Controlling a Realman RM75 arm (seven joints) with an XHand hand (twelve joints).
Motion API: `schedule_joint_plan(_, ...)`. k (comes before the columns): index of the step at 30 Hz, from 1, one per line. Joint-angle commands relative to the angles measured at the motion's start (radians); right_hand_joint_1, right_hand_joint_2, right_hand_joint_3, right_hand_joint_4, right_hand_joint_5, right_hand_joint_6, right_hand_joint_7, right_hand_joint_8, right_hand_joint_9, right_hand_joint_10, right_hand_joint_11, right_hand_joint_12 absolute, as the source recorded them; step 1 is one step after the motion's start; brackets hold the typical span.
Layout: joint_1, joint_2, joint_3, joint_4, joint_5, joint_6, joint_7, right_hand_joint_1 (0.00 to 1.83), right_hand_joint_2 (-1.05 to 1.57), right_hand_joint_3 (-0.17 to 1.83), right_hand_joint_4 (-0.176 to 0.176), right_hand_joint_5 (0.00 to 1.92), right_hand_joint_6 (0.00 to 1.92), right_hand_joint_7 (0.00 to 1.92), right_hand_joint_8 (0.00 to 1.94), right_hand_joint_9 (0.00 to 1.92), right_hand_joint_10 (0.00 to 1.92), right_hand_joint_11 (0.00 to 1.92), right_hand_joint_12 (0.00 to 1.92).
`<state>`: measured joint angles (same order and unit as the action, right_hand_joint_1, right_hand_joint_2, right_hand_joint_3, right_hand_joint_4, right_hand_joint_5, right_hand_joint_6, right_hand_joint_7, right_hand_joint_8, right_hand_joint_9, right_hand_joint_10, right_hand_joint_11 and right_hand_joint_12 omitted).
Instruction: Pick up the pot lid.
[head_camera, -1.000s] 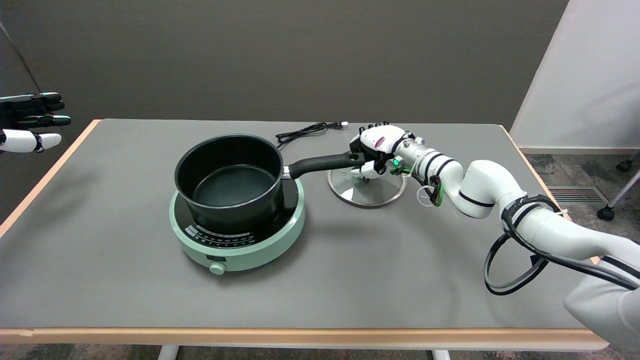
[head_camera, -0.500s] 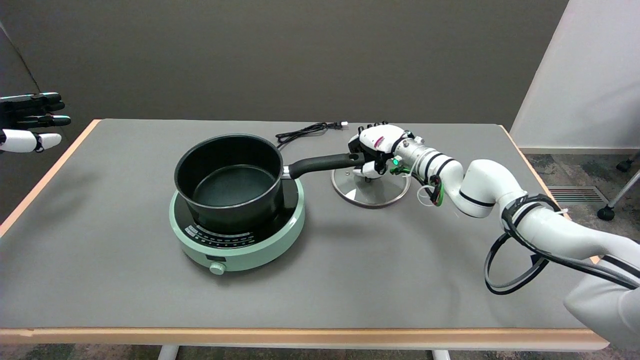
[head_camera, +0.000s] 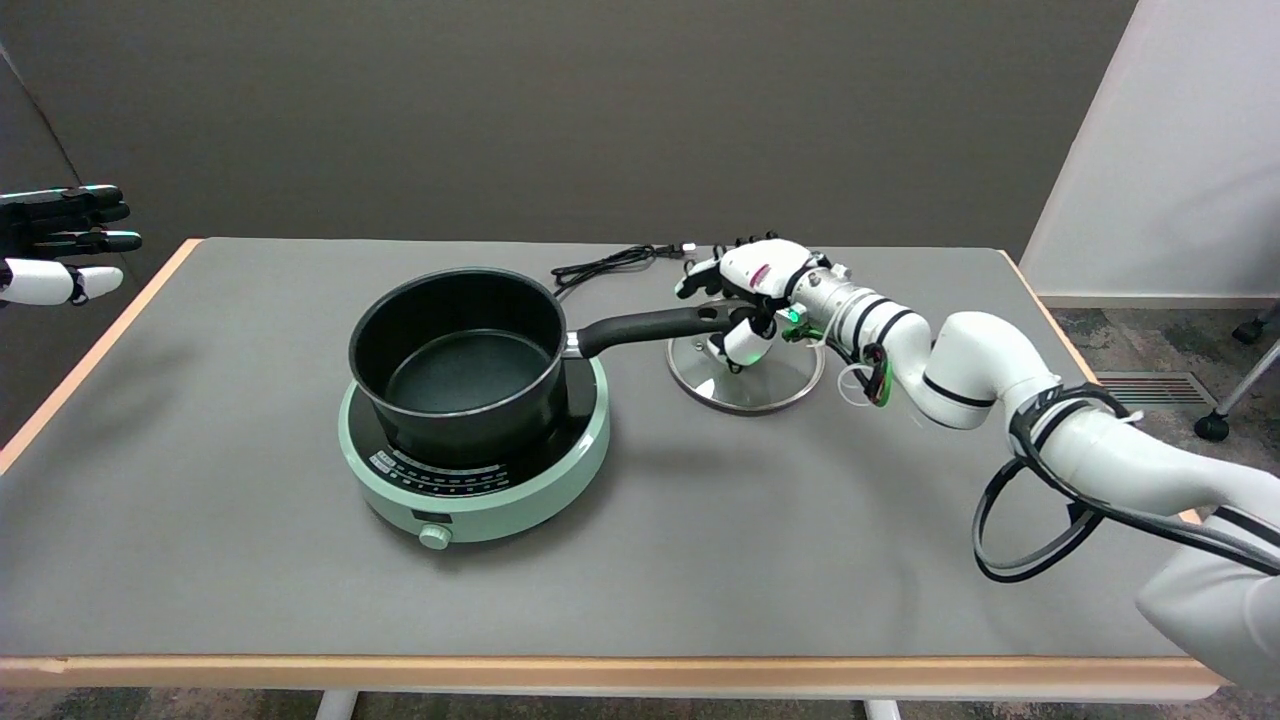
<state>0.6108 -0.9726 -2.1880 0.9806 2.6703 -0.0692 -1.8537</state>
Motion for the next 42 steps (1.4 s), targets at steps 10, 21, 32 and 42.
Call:
schedule_joint_plan(10,-0.092,0.145,0.012,0.232,-0.009,0.14,0.0,0.94,0.59,0.98,0.176,0.58,0.29,0.65,0.23,0.69,0.46,0.4,0.63)
schedule_joint_plan(21,-0.083,0.131,0.005,0.178,-0.002,0.144,0.0,0.89,0.57,1.03,0.176,0.53,0.28,0.63,0.22,0.66,0.51,0.39,0.67)
schedule_joint_plan(32,-0.031,0.09,-0.028,0.088,-0.005,0.144,0.0,0.93,0.52,1.02,0.176,0.47,0.2,0.61,0.21,0.67,0.48,0.41,0.69)
schedule_joint_plan(42,-0.031,0.077,-0.028,0.061,-0.009,0.146,0.0,0.93,0.52,1.01,0.176,0.5,0.22,0.61,0.2,0.68,0.49,0.4,0.69)
